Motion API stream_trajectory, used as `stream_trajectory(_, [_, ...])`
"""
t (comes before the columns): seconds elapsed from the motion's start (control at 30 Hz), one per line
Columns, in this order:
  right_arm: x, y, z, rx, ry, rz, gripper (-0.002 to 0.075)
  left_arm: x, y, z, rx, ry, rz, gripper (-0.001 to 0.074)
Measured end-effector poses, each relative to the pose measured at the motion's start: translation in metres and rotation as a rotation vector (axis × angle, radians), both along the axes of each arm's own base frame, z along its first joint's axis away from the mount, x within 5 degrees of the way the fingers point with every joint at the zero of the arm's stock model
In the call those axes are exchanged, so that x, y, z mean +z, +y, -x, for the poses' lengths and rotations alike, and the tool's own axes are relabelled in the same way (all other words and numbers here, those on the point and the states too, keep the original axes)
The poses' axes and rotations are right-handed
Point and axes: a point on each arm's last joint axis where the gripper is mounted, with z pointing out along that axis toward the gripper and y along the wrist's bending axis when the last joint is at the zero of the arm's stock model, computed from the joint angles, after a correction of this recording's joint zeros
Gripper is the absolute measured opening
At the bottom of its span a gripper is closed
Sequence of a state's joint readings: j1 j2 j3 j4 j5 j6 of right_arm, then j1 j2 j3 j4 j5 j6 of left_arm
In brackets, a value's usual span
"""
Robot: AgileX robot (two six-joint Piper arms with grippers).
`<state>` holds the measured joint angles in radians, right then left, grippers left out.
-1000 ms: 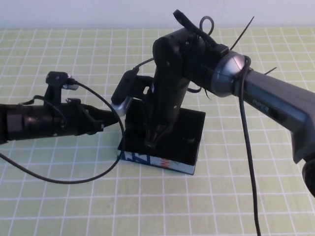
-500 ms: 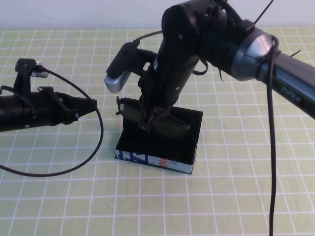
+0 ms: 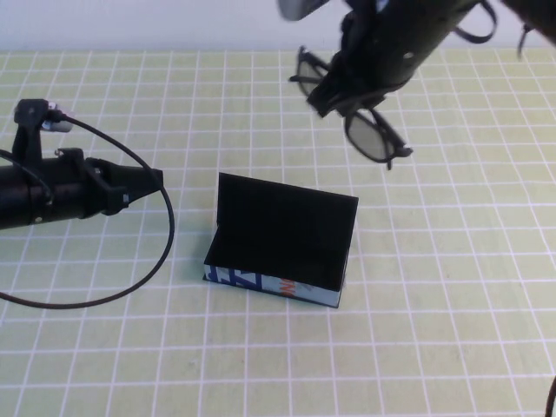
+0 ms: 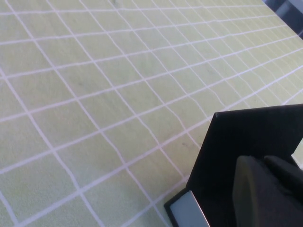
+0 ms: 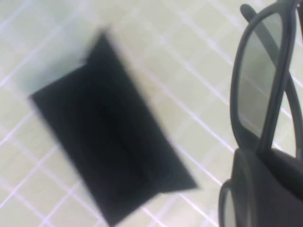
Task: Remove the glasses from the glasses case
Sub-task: Place the glasses on the table
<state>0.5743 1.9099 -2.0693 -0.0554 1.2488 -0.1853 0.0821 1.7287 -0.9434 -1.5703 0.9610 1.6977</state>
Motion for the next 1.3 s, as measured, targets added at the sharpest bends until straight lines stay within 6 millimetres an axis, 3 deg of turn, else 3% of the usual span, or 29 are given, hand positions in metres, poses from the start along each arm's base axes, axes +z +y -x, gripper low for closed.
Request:
stream_trajectory(0.13, [-0.008, -0.048, -0.018, -0.169, 0.083, -0.055, 0.0001, 0.000, 0.000, 0.000, 0.000, 0.000, 0.000, -0.0004])
stream_trajectory(0.2, [-0.023, -0.070, -0.023, -0.248, 0.153, -0.067, 0.0001, 0.000, 0.000, 0.000, -0.001, 0.000, 0.001, -0.0004])
stream_trajectory(0.33, [-0.059, -0.093, -0.021, -0.365, 0.278, -0.060, 0.0001, 0.001, 0.000, 0.000, 0.004, -0.001, 0.011, -0.0004])
stream_trajectory(0.6, [-0.122, -0.093, -0.016, -0.477, 0.360, -0.172, 0.0001, 0.000, -0.019, 0.002, -0.040, 0.000, -0.003, -0.0004])
stream_trajectory(0.8, [-0.142, -0.092, -0.020, -0.527, 0.370, -0.202, 0.0001, -0.002, -0.037, 0.006, -0.089, 0.023, -0.013, -0.0004])
stream_trajectory(1.1, [-0.184, -0.086, -0.030, -0.559, 0.469, -0.184, 0.0007, -0.002, -0.045, 0.011, -0.128, 0.049, 0.004, -0.0004])
stream_trajectory(1.3, [-0.187, -0.086, -0.031, -0.562, 0.473, -0.183, 0.0139, -0.003, -0.045, 0.012, -0.138, 0.071, -0.004, -0.0004])
